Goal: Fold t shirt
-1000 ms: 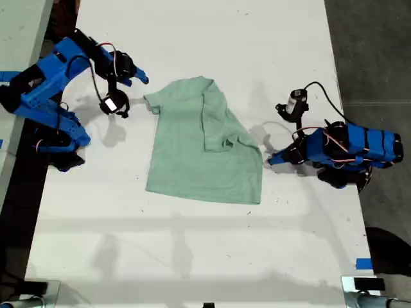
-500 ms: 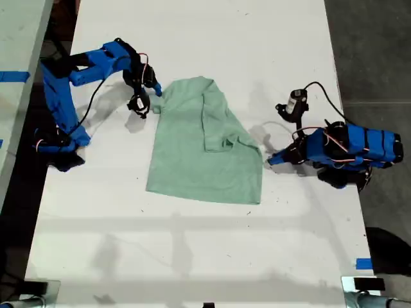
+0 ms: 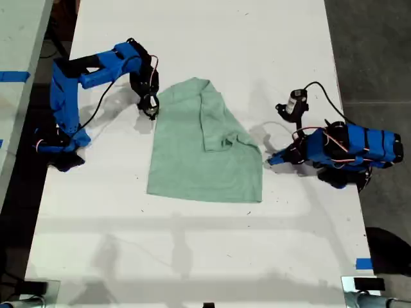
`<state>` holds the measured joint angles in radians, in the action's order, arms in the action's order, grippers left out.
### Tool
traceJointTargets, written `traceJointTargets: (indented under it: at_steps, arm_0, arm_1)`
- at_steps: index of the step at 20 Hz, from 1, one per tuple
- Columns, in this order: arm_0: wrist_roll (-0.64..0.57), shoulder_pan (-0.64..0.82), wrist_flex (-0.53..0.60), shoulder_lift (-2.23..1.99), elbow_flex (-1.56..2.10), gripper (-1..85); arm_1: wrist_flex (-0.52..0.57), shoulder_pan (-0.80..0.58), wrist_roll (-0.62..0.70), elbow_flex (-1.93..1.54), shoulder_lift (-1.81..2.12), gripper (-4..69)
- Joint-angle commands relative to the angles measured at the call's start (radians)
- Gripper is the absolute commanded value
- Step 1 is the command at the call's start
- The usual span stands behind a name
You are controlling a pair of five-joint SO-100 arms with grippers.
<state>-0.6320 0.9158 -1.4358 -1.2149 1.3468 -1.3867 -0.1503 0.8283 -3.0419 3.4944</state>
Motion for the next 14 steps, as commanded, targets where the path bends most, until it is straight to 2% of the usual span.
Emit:
traceJointTargets:
  at_steps: [1,7,11,14]
  arm_0:
    - [0.021,-0.064,-0.121,-0.132,-0.224,-0.3]
    - [0.028,-0.202,-0.110,-0.249,-0.354,-0.3]
    - [0.043,-0.391,0.025,-0.275,-0.367,-0.3]
    - [0.087,-0.558,0.173,-0.103,-0.367,-0.3]
  arm_1:
    - [0.006,0.011,0.017,-0.044,0.011,9.5]
    - [0.006,0.011,0.017,-0.044,0.011,9.5]
    - [0.006,0.011,0.017,-0.044,0.011,9.5]
    - [0.006,0.011,0.017,-0.044,0.011,9.5]
